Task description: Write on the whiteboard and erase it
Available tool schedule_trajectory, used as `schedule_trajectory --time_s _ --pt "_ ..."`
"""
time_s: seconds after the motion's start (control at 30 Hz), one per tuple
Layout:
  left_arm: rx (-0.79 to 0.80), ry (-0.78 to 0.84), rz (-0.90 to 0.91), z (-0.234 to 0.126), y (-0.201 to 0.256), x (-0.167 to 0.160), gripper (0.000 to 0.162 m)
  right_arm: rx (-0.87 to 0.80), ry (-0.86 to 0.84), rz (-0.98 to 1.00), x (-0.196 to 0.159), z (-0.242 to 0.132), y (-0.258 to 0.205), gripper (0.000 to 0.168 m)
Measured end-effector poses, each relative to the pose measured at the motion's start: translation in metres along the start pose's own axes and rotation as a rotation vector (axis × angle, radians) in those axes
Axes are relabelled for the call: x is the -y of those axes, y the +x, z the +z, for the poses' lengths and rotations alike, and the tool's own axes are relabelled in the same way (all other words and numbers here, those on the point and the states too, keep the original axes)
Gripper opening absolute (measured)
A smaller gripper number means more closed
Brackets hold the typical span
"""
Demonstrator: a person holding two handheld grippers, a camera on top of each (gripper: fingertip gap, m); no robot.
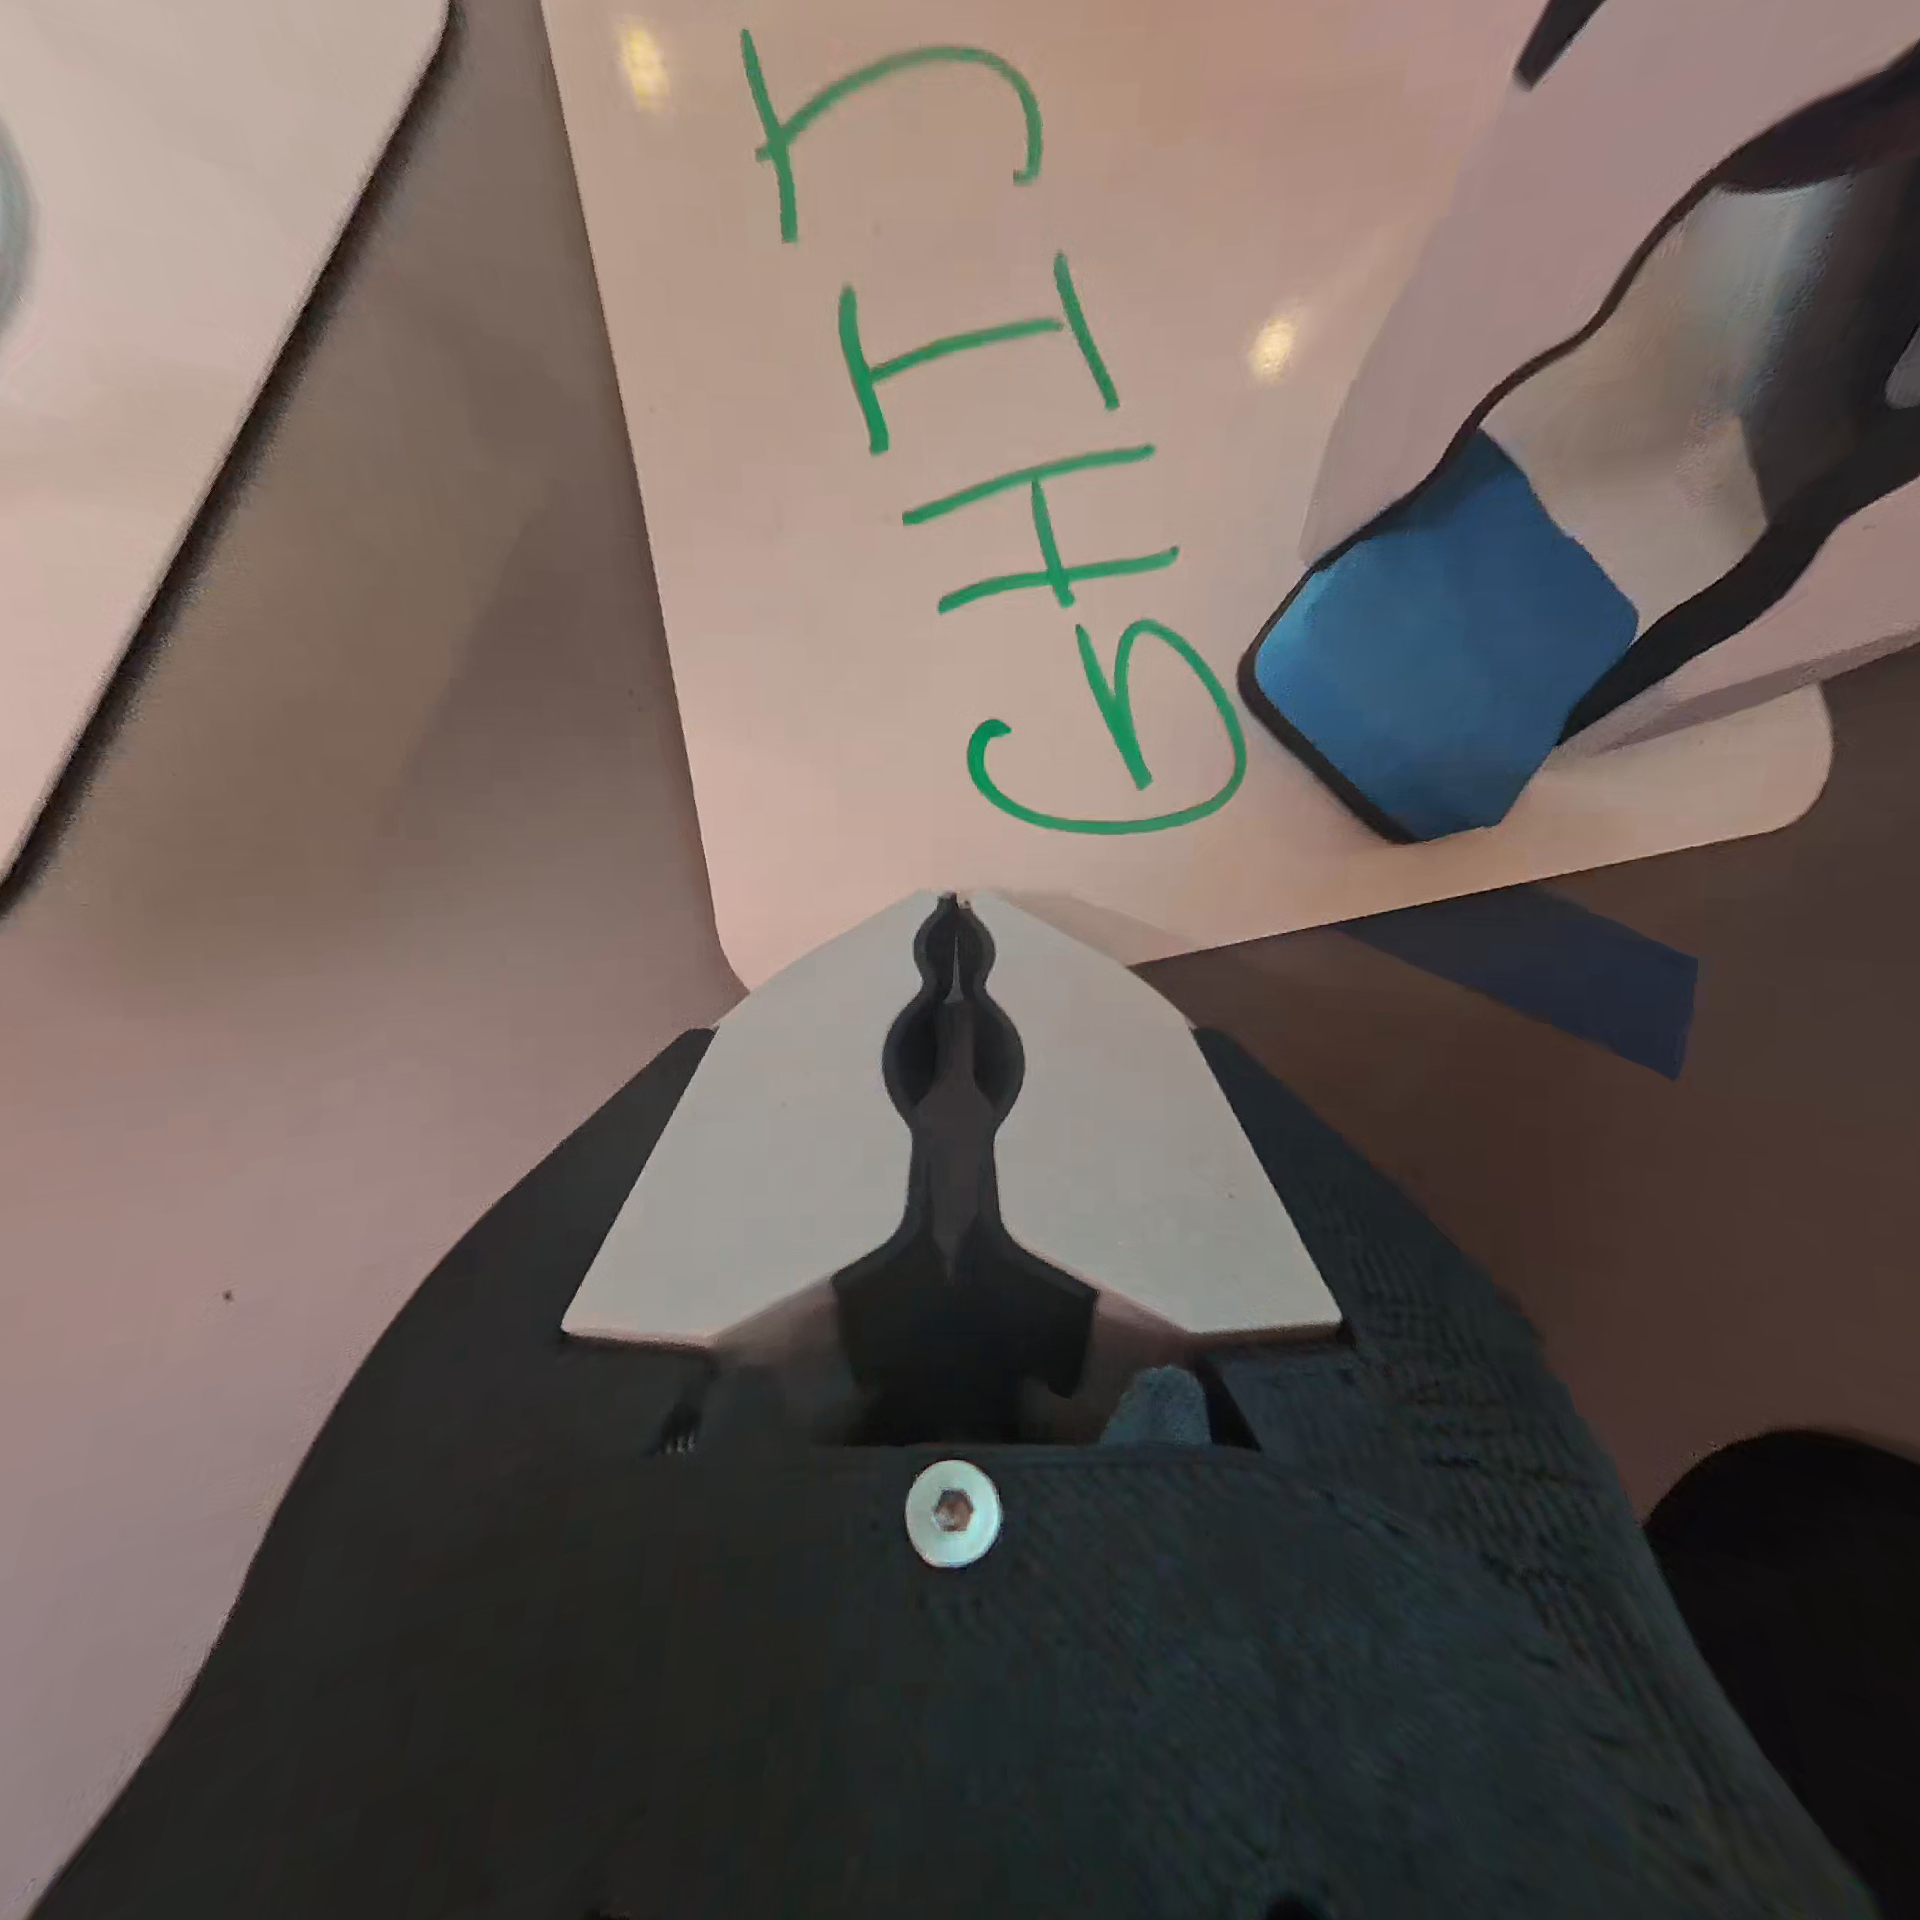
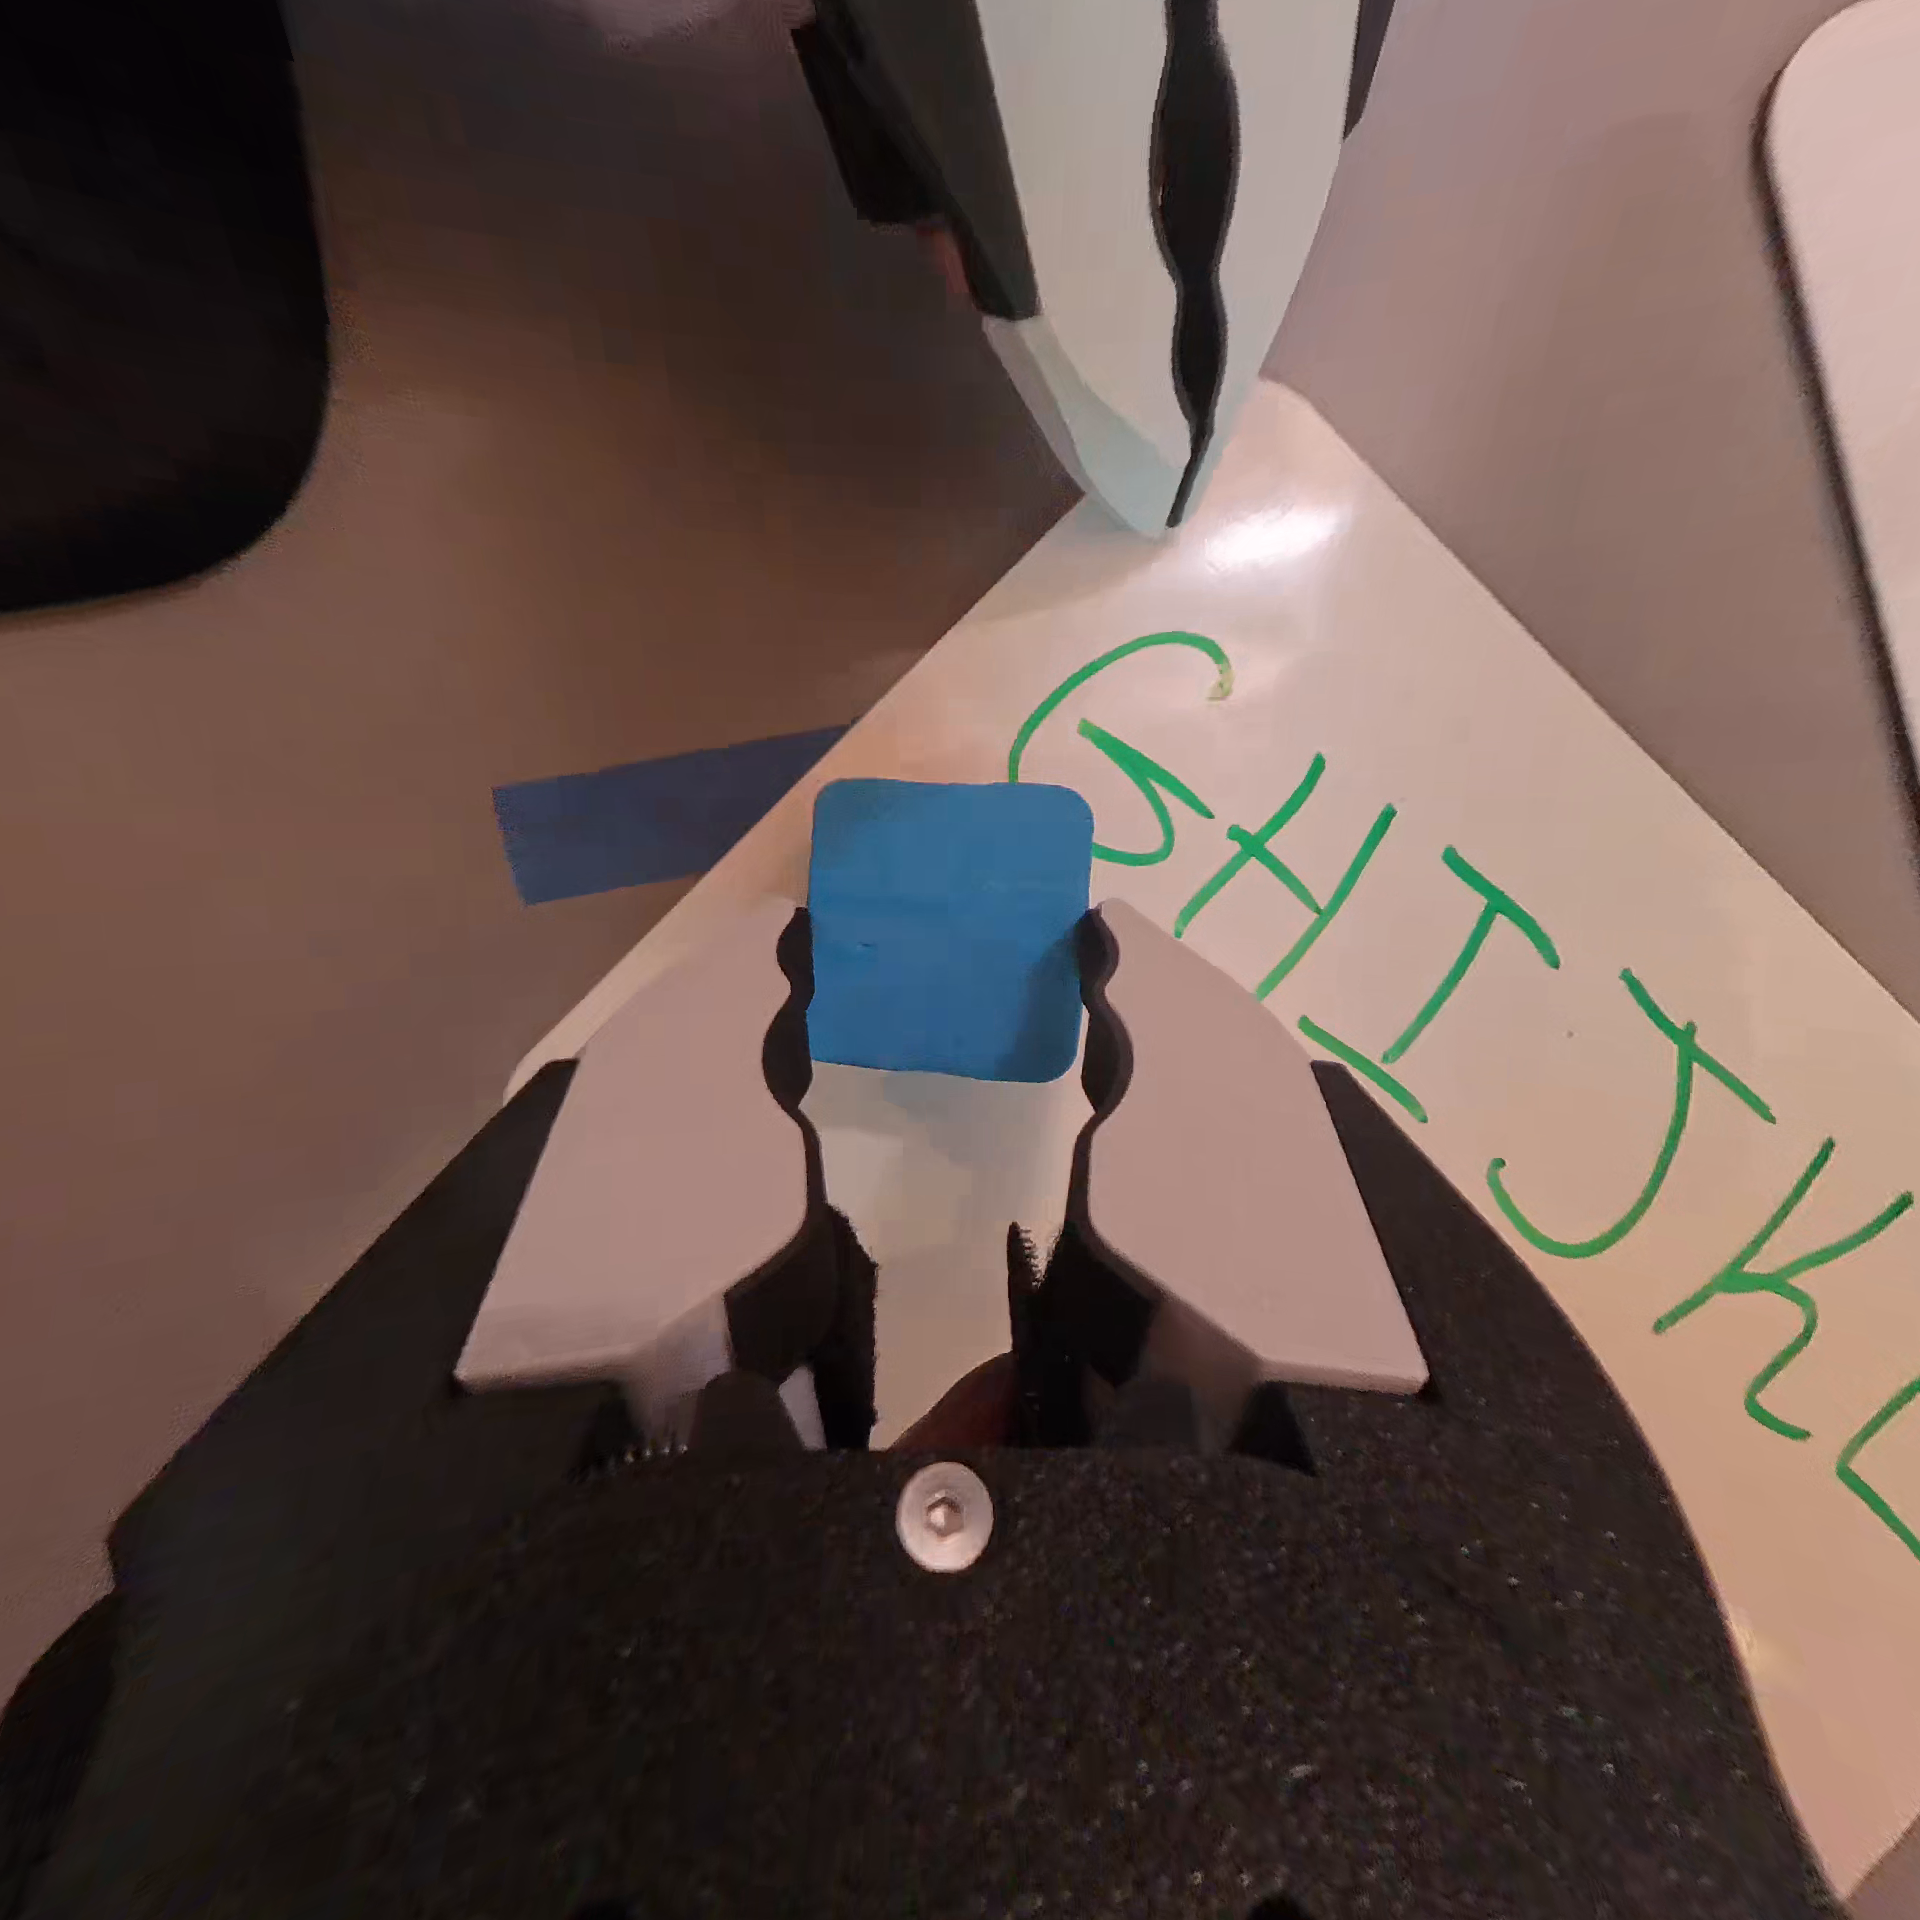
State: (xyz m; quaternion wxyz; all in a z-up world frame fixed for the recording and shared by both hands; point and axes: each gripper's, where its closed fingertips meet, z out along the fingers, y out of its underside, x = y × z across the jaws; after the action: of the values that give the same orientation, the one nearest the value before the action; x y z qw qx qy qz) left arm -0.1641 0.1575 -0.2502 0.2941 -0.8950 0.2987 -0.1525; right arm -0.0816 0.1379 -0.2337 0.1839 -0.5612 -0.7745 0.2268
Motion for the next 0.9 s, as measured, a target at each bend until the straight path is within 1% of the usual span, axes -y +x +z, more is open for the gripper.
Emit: schedule_trajectory --time_s 0.07,0.1,0.13,0.3,0.33,0.37,0.43,0.5,0.6,0.67,0.73,0.77,0.83,0.9 --pt "-0.001 -0.006 -0.025 0.0 -0.001 -0.001 0.0 0.019 -0.005 0.006 0.001 0.004 0.0 0.052" --pt "0.005 0.001 -0.019 0.0 -0.001 -0.001 0.0 0.02 -0.013 0.011 0.002 0.004 0.0 0.063" --pt "0.011 0.012 -0.015 0.0 -0.001 -0.001 0.0 0.017 -0.022 0.005 0.003 0.002 0.001 0.068" --pt "0.016 0.035 -0.017 0.001 0.0 0.0 0.0 0.002 -0.062 -0.057 0.005 0.0 -0.002 0.059" --pt "0.014 0.037 -0.017 0.002 0.001 0.0 0.0 -0.003 -0.075 -0.064 0.003 0.002 -0.001 0.051" --pt "0.015 0.039 -0.016 0.002 0.001 0.001 0.001 -0.003 -0.079 -0.07 0.003 0.003 0.0 0.049" --pt "0.016 0.039 -0.009 0.002 0.002 0.001 0.001 0.009 -0.09 -0.086 0.002 0.002 0.002 0.047" --pt "0.014 0.041 -0.011 0.003 0.003 0.001 0.001 -0.011 -0.106 -0.06 0.002 0.003 0.016 0.046" --pt "0.013 0.044 -0.008 0.003 0.004 0.001 0.001 -0.056 -0.072 0.006 0.016 0.013 0.041 0.046" --pt "0.014 0.051 -0.013 0.003 0.004 0.001 0.001 -0.044 -0.076 -0.026 0.023 0.018 0.033 0.045" --pt "0.012 0.054 -0.014 0.003 0.004 0.002 0.001 0.013 -0.135 -0.066 0.015 0.012 0.021 0.045" --pt "0.013 0.052 -0.01 0.003 0.004 0.001 0.001 0.016 -0.17 -0.06 0.008 0.008 0.025 0.045" --pt "0.014 0.049 -0.003 0.003 0.004 0.001 0.001 -0.066 -0.215 0.004 0.0 0.004 0.054 0.045" --pt "0.01 0.055 -0.008 0.003 0.004 0.002 0.001 -0.111 -0.158 0.049 0.014 0.013 0.069 0.045"
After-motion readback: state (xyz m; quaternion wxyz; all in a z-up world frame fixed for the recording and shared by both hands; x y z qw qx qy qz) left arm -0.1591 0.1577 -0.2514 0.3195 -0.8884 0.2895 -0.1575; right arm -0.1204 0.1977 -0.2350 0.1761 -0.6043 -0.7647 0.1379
